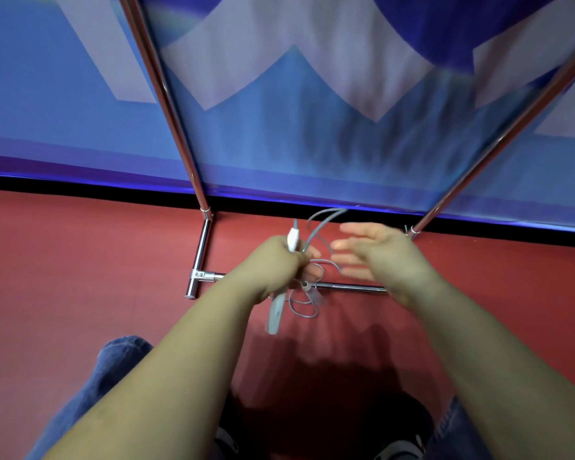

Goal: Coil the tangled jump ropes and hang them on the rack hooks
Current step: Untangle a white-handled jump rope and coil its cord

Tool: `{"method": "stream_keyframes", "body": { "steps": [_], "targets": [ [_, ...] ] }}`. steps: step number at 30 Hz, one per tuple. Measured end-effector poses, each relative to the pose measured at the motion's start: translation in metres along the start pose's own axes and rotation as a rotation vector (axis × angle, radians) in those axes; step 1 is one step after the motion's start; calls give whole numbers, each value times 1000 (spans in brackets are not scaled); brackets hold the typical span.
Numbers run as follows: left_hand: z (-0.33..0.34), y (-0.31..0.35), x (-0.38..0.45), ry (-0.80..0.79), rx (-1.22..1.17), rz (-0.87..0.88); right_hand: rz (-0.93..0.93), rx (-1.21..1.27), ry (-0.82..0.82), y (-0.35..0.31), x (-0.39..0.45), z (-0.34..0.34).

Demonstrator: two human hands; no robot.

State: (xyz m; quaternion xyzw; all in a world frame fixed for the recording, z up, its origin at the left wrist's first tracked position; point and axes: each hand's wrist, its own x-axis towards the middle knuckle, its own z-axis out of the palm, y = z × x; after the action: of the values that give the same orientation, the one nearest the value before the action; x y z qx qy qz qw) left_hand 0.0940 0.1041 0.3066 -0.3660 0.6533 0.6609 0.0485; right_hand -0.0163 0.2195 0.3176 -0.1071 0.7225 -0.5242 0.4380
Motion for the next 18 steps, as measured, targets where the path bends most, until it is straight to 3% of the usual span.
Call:
{"method": "stream_keyframes", "body": {
  "steps": [3, 6, 10, 14, 18],
  "targets": [
    [-1, 4, 2, 31, -281, -32, -54, -541, -192, 18, -3, 8],
    [-2, 7, 2, 57, -475, -53, -93, -730, -241, 25, -3, 8],
    [-4, 11, 5, 43, -602, -48, -244, -664, -117, 21, 3, 4],
    [-1, 9, 3, -35, -457, 10, -327, -357, -54, 13, 0, 5],
    [3, 6, 0, -129, -397, -12, -381, -262, -34, 12, -7, 14]
  ]
}}
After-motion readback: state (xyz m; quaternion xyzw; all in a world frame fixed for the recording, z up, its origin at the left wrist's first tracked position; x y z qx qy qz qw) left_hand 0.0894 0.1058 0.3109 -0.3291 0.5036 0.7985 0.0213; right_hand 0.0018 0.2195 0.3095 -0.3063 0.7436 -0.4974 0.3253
